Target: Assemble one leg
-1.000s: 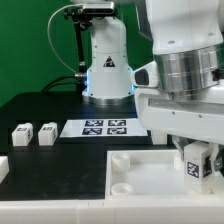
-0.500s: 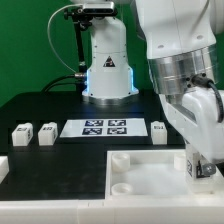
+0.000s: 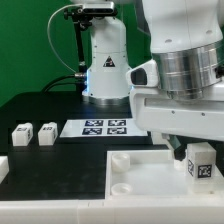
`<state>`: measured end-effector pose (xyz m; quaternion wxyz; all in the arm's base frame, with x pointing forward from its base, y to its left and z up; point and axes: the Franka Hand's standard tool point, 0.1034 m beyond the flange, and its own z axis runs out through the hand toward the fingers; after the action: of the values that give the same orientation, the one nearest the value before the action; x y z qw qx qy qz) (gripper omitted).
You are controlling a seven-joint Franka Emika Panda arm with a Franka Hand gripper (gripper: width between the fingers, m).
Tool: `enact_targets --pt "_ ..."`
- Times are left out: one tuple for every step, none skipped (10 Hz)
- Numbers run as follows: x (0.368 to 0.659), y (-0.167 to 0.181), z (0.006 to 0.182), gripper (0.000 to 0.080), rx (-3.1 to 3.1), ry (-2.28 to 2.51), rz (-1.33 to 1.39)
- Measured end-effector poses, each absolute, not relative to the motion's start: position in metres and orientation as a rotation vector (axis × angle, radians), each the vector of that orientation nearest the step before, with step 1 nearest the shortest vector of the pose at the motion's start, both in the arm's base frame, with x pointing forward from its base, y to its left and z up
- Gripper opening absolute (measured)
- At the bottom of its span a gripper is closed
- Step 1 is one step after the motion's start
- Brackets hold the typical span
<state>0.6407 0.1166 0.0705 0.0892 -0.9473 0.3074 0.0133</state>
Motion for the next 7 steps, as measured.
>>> enact_targets --pt "0.6408 0.1164 0.0705 0.0643 -2.857 0.781 0.027" --pt "0.6408 0.1164 0.0706 0.0643 -2.903 0.612 0.009" --pt "0.6417 0.1172 0.0708 0.0648 -2.995 0.324 -0.034" --pt "0.6416 0.1163 0.0702 0.0649 -3.029 0.089 -0.051" --pt "0.6418 0.1156 0.0702 0.0649 -3.027 0.117 -0.049" --pt "0.6417 0.1159 0.0702 0.0637 -3.024 0.16 -0.047" --pt "0.6417 0.1159 0.0702 0.0637 -3.021 0.192 -0.045"
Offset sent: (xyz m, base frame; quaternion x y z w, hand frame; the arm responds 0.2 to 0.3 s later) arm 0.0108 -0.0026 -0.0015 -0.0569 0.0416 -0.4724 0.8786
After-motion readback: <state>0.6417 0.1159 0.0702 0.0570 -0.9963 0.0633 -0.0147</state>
